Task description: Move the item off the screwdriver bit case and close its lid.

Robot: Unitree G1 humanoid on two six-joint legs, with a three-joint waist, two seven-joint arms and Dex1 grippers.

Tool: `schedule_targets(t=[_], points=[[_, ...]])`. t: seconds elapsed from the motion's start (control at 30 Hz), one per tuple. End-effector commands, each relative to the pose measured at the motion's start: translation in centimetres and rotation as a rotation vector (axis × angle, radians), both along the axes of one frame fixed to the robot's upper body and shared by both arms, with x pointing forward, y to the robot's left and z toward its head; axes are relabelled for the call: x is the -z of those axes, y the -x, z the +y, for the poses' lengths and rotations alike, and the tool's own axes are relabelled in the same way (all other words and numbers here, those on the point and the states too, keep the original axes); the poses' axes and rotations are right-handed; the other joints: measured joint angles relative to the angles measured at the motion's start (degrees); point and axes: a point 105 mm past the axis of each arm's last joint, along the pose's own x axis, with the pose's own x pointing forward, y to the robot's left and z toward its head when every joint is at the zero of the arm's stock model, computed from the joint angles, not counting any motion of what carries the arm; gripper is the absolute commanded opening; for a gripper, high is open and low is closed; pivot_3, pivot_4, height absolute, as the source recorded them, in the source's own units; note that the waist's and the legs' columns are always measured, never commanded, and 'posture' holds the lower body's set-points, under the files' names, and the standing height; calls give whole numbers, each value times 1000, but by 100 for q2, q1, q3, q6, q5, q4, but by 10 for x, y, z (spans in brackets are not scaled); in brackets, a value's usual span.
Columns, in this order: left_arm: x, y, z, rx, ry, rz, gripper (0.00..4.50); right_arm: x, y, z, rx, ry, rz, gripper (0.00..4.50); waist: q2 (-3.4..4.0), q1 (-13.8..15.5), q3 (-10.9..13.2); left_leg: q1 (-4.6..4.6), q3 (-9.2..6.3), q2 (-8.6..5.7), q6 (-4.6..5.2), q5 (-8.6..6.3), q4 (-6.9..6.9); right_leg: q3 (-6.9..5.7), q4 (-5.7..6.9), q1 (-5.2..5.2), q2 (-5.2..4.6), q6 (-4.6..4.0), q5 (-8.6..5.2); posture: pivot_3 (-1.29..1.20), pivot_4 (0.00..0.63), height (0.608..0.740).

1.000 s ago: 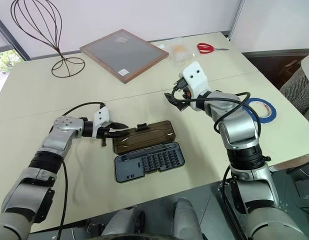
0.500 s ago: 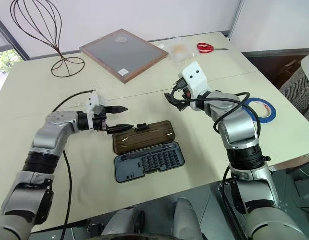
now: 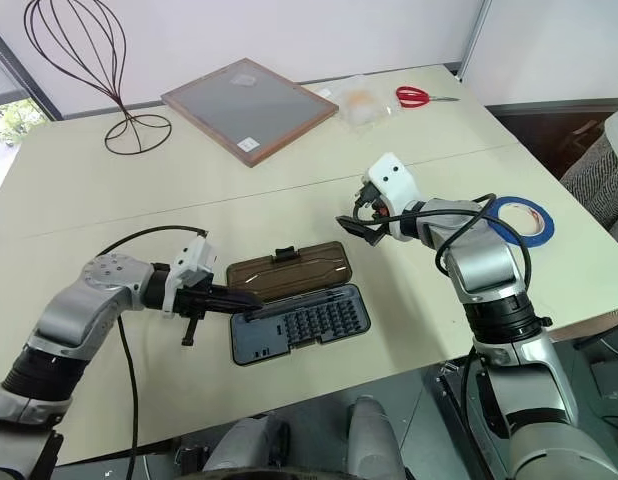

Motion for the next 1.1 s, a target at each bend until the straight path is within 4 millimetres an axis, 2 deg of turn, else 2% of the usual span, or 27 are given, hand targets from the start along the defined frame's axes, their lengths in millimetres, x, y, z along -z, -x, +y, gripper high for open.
schedule_targets(t=[0.03,0.23,0.4,0.47,0.57,0.73,0.87,1.1], points=[[1,15,-6,81,-9,-7,60,-7,1,8,-67,22,-26,4500,0,-1,0,0,0,0,0,0,-1,0,0,-1,0,0,0,0,150,740],[20,23,-1,97,-69,12,60,-2,0,14,-112,49,-10,4500,0,15,0,0,2,1,0,0,0,1,-1,0,0,0,0,0,150,740],[37,21,4,72,-120,-3,60,1,-1,21,-197,117,-13,4500,0,19,0,2,4,0,1,0,0,2,-1,0,0,0,0,0,150,740],[43,20,6,58,-131,-9,60,3,3,26,-266,134,22,4500,1,23,0,3,4,0,1,-1,0,2,-1,1,0,0,0,0,150,740],[53,14,8,8,-134,-19,60,-6,4,37,-370,172,-1,4500,1,25,0,7,7,0,1,-1,0,3,-1,3,0,0,0,0,150,740],[57,7,10,-36,-120,-23,60,-8,11,57,-569,224,-3,4500,1,39,-1,20,5,1,1,-1,1,2,0,15,0,0,0,0,150,740],[59,8,10,-51,-116,-19,60,-3,4,69,-617,209,-4,4500,1,40,-1,24,4,1,1,-1,1,3,0,18,0,0,0,0,150,740],[60,14,12,-64,-112,-14,60,18,-19,68,-575,236,19,4500,4,28,-3,25,0,1,0,0,0,2,1,18,0,-1,0,0,150,740]])
